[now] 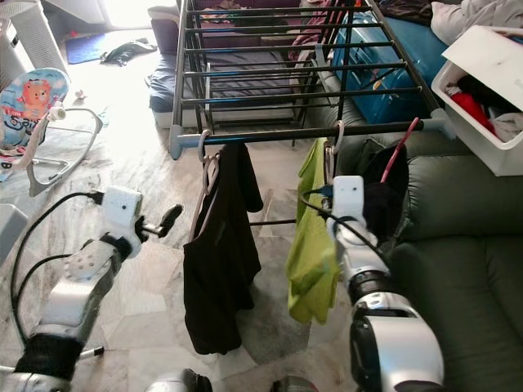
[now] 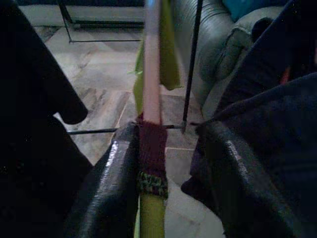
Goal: Hang hanger
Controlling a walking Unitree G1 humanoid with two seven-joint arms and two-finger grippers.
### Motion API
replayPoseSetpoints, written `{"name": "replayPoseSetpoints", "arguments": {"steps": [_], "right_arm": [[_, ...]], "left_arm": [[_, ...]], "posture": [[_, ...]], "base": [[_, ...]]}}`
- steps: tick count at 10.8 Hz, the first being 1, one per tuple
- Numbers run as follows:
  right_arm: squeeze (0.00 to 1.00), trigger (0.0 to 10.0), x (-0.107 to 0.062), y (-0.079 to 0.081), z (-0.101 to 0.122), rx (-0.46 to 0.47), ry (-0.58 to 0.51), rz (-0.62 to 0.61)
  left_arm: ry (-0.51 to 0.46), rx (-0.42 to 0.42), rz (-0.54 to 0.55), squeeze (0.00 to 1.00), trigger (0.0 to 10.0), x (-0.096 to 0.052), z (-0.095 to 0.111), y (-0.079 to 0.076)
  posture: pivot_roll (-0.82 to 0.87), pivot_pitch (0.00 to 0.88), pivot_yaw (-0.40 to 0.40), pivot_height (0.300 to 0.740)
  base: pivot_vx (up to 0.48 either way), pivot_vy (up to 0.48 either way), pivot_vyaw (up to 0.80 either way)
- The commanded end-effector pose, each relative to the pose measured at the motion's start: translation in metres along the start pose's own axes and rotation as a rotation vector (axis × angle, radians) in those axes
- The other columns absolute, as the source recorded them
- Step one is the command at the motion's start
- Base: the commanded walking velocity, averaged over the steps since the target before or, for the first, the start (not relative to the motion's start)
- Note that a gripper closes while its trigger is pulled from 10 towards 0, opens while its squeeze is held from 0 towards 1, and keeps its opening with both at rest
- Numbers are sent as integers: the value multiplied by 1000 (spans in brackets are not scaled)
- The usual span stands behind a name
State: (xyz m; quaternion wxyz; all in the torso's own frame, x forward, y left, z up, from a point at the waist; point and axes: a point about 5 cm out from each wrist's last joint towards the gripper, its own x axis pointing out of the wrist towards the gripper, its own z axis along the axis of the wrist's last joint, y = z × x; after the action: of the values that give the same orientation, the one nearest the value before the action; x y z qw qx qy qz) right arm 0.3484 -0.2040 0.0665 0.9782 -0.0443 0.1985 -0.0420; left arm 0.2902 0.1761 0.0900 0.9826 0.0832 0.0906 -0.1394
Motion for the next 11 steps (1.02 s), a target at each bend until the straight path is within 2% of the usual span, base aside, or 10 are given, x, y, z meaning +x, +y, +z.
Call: {"name": "replayPoseSetpoints", "arguments": {"steps": [1,4,5,6,9,10,11], "right_arm": [[1000,10000,1,-5,11,6,-37,-3],[1000,10000,3,-8,20,-4,-46,-15],[278,10000,6,-4,27,22,-38,18],[0,10000,8,0,34,22,-37,51],[0,9882,12,7,51,30,-34,79],[0,0,12,6,51,30,-16,75],[0,0,12,6,50,53,-8,83]], "left_arm": [[12,6,19,0,10000,-7,-1,8],[47,11,2,0,10000,-17,-6,5],[59,22,-17,0,10000,-18,-5,3],[68,29,-20,0,10000,-20,-5,5],[95,44,-21,0,10000,-24,-6,6],[107,51,-31,0,10000,-26,-7,4],[116,54,-38,0,10000,-26,-8,3]], "posture": [[4,0,13,740],[13,25,26,740],[21,35,30,740],[27,40,33,740],[42,47,31,740],[44,47,30,740],[44,47,31,740]], "base": [[0,0,0],[0,0,0],[0,0,0],[0,0,0],[0,0,0],[0,0,0],[0,0,0]]}}
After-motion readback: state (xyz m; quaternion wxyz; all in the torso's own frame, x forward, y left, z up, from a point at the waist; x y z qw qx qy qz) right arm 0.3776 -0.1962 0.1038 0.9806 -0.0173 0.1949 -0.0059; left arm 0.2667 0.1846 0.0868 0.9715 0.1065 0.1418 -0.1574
